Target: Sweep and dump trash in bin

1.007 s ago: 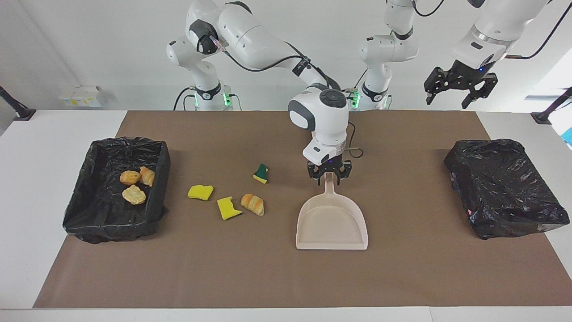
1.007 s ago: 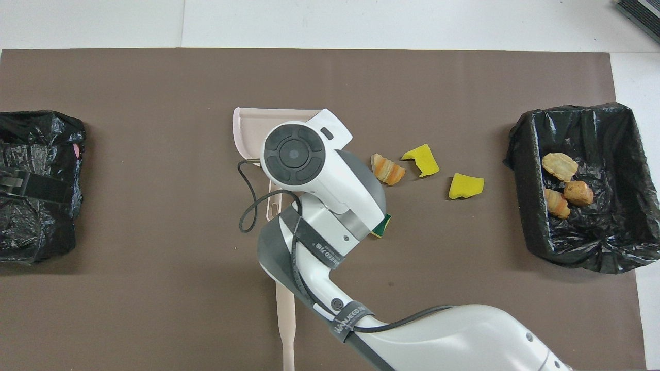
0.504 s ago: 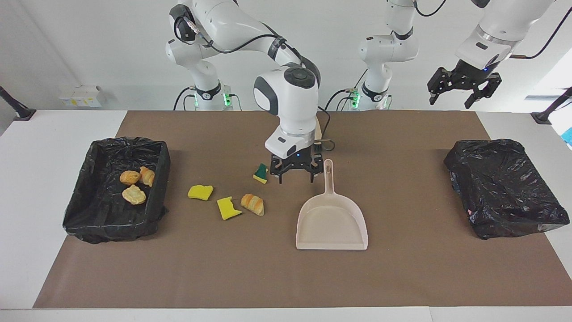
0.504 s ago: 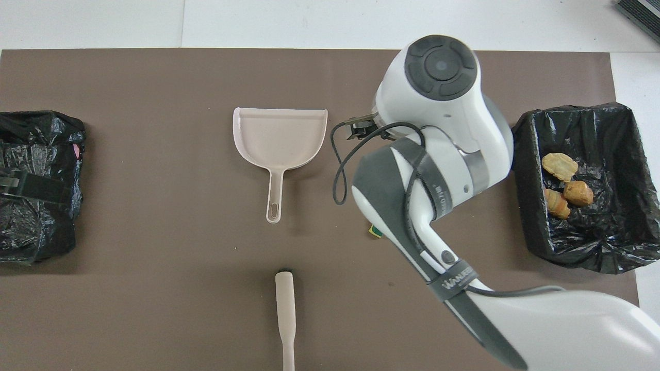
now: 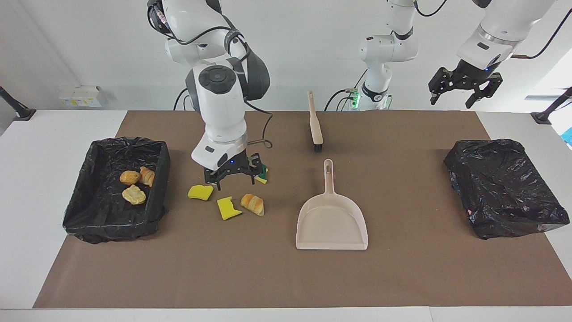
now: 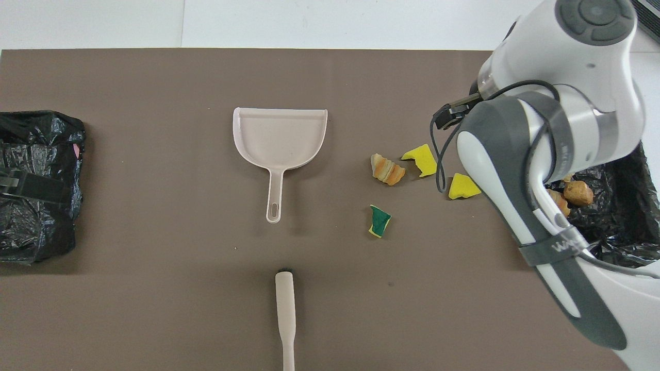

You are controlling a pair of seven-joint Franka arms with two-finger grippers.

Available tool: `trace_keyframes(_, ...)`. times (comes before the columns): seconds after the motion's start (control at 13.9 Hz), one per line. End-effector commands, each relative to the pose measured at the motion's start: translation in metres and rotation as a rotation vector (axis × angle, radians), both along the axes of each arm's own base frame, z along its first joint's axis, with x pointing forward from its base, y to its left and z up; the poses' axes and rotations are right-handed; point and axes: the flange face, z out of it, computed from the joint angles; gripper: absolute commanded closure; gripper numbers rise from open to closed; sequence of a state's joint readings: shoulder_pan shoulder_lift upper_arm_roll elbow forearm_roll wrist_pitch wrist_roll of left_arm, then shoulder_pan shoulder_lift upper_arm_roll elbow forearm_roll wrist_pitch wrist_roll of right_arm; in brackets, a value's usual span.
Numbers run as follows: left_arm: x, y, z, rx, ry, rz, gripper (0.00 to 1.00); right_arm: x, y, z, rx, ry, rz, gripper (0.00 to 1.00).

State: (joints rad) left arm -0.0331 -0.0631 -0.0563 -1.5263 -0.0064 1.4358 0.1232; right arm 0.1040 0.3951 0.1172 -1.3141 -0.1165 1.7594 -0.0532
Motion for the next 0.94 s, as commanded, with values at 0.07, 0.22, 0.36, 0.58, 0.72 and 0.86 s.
trace_keyframes(0.07,0.004,-0.031,-0.017,0.007,-0.041,-0.056,0.0,-0.009,-0.06,0.026,-0.015,0.021,0.086,0.0)
trace_keyframes(0.22,0.008,-0.06,-0.042,0.003,-0.051,-0.052,0.0,-0.016,-0.086,0.048,-0.015,-0.005,0.069,0.0)
trace_keyframes(0.36,0.01,-0.094,-0.069,-0.004,-0.068,-0.039,0.0,-0.019,-0.113,0.059,-0.021,-0.018,0.03,0.0)
trace_keyframes(0.58,0.029,-0.137,-0.108,-0.029,-0.116,0.068,0.0,-0.036,-0.123,0.078,-0.02,-0.014,-0.007,0.0)
trace_keyframes(0.72,0.04,-0.164,-0.137,-0.037,-0.118,0.067,0.0,-0.048,-0.144,0.085,-0.024,-0.016,-0.043,0.0)
trace_keyframes(0.86,0.045,-0.195,-0.168,-0.039,-0.106,0.064,0.0,-0.063,-0.154,0.08,-0.028,0.009,-0.068,0.0)
